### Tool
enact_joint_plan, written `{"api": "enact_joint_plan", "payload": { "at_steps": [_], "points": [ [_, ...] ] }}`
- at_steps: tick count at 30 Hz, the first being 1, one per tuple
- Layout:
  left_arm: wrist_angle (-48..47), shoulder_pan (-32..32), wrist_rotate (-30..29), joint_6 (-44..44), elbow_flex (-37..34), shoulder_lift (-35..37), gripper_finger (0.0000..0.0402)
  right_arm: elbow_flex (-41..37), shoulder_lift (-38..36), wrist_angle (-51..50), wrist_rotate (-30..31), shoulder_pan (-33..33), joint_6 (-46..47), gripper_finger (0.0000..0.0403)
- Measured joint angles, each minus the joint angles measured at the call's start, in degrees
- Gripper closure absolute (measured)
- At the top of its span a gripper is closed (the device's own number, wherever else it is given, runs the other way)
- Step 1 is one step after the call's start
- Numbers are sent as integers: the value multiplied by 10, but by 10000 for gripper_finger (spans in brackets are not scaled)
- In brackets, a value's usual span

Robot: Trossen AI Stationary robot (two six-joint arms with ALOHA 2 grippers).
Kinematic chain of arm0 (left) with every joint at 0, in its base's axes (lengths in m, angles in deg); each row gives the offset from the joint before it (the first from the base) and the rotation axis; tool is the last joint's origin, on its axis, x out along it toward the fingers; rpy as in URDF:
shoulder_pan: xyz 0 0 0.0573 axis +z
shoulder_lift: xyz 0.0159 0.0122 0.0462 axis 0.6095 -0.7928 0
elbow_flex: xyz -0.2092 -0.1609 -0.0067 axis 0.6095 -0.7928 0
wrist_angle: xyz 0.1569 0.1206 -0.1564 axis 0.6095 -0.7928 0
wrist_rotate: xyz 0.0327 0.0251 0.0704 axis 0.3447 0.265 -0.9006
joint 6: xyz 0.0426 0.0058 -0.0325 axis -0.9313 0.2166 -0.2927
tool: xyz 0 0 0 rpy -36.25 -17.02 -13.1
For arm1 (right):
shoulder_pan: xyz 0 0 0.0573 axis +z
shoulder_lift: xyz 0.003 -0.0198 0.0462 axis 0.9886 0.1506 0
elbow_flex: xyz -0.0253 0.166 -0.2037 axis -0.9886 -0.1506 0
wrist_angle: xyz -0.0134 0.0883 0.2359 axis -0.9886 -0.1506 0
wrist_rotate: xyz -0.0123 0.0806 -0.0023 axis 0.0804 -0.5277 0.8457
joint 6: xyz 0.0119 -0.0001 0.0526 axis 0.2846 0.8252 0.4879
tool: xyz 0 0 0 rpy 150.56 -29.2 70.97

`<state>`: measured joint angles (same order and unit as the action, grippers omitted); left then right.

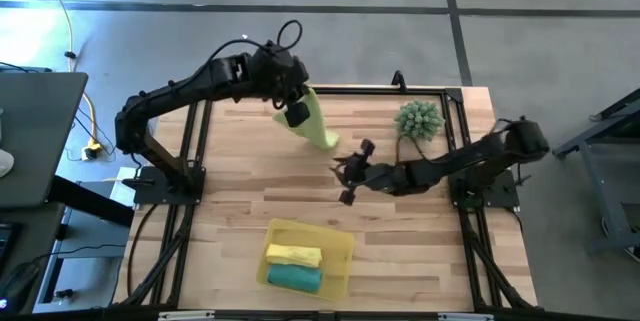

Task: Roll microfiber towels into tight, uniform cylinder then place into a basket
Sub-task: Fold the green towel

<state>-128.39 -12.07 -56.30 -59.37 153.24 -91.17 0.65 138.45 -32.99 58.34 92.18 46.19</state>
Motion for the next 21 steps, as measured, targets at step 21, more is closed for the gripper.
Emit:
{"api": "enact_joint_plan", "payload": {
  "at_steps": [21],
  "points": [
    [26, -111, -18, 83, 0, 0, 401, 0, 104, -15, 33, -1, -62, 286]
  ]
}}
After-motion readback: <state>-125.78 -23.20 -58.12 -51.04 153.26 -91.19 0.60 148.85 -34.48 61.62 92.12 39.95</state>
